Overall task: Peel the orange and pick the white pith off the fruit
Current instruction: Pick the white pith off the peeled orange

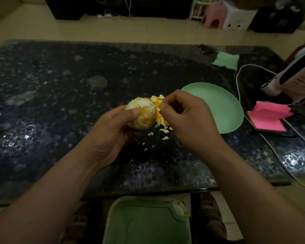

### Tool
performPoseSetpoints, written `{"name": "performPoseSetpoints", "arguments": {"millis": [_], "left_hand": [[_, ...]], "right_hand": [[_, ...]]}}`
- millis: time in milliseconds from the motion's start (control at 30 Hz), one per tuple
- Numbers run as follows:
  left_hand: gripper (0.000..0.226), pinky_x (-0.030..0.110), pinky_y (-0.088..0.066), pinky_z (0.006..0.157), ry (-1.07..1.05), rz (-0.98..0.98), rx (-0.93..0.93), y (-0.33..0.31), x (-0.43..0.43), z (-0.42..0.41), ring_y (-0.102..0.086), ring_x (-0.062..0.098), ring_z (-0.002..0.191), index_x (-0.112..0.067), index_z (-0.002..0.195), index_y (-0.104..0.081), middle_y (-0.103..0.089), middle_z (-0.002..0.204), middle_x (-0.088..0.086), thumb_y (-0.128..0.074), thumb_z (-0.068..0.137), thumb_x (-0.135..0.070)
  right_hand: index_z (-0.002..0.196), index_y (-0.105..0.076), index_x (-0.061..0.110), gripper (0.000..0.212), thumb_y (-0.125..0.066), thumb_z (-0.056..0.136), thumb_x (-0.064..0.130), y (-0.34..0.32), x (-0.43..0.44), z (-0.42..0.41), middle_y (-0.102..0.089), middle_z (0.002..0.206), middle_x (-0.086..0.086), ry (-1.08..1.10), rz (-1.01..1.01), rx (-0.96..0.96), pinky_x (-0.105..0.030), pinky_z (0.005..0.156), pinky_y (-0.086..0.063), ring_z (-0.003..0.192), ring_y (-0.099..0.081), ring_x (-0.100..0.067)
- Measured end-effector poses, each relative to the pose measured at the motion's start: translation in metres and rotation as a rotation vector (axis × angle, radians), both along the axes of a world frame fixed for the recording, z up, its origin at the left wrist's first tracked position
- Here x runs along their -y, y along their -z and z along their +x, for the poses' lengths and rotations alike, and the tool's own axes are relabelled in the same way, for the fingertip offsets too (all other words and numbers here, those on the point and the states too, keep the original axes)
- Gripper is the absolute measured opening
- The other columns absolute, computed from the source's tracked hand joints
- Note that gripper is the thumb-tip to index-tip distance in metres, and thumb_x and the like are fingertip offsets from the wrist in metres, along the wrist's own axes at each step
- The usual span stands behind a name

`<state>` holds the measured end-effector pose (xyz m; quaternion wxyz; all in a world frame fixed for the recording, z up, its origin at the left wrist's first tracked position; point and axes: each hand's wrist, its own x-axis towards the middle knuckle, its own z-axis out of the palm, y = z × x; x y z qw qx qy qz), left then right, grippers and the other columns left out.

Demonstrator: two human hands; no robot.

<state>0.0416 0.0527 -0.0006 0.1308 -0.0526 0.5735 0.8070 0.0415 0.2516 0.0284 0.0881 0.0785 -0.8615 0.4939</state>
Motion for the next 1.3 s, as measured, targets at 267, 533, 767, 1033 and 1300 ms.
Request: {"name": "performPoseSetpoints", "arguments": {"millis": [267, 533, 767, 1033, 1300], "left_hand": [[0.05, 0.031, -0.058, 0.085, -0.005, -0.062, -0.035, -0.002, 0.0, 0.0, -0.073, 0.018, 0.099, -0.006, 0.13, -0.068, -0.077, 0.116, 0.011, -0.07, 0.085, -0.027], [0.048, 0.028, -0.06, 0.081, 0.004, -0.095, -0.061, -0.001, 0.0, 0.001, -0.074, 0.019, 0.102, -0.012, 0.13, -0.069, -0.077, 0.12, 0.009, -0.072, 0.084, -0.026], [0.051, 0.022, -0.058, 0.073, 0.031, 0.016, -0.045, -0.001, 0.0, 0.002, -0.074, 0.015, 0.098, -0.006, 0.133, -0.067, -0.078, 0.117, 0.008, -0.067, 0.085, -0.023], [0.051, 0.024, -0.059, 0.072, 0.061, 0.073, -0.019, 0.0, 0.005, 0.002, -0.073, 0.018, 0.101, -0.006, 0.135, -0.067, -0.076, 0.123, 0.013, -0.066, 0.086, -0.023], [0.043, 0.023, -0.059, 0.069, 0.036, 0.17, 0.088, -0.005, 0.01, 0.003, -0.071, 0.019, 0.092, -0.012, 0.12, -0.078, -0.076, 0.119, 0.012, -0.067, 0.082, -0.03]], "right_hand": [[0.096, -0.071, 0.028, 0.009, -0.069, 0.099, 0.036, 0.001, 0.001, 0.002, -0.065, 0.072, 0.021, -0.054, 0.009, 0.076, -0.01, 0.059, -0.043, 0.066, -0.06, 0.001], [0.087, -0.068, 0.017, 0.015, -0.069, 0.1, 0.025, -0.002, 0.002, 0.0, -0.07, 0.081, -0.008, -0.037, -0.147, 0.165, -0.054, 0.069, -0.059, 0.08, -0.069, -0.031], [0.087, -0.069, 0.008, 0.011, -0.068, 0.094, 0.016, 0.004, -0.005, -0.007, -0.068, 0.086, -0.02, 0.064, -0.239, 0.18, -0.055, 0.067, -0.057, 0.081, -0.065, -0.043], [0.085, -0.07, 0.013, 0.013, -0.067, 0.096, 0.02, 0.012, -0.008, -0.013, -0.072, 0.083, -0.014, 0.123, -0.146, 0.204, -0.059, 0.068, -0.058, 0.084, -0.07, -0.039], [0.082, -0.07, 0.018, 0.012, -0.069, 0.093, 0.021, 0.017, -0.007, -0.019, -0.073, 0.081, -0.009, 0.176, -0.105, 0.234, -0.056, 0.071, -0.062, 0.083, -0.073, -0.032]]}}
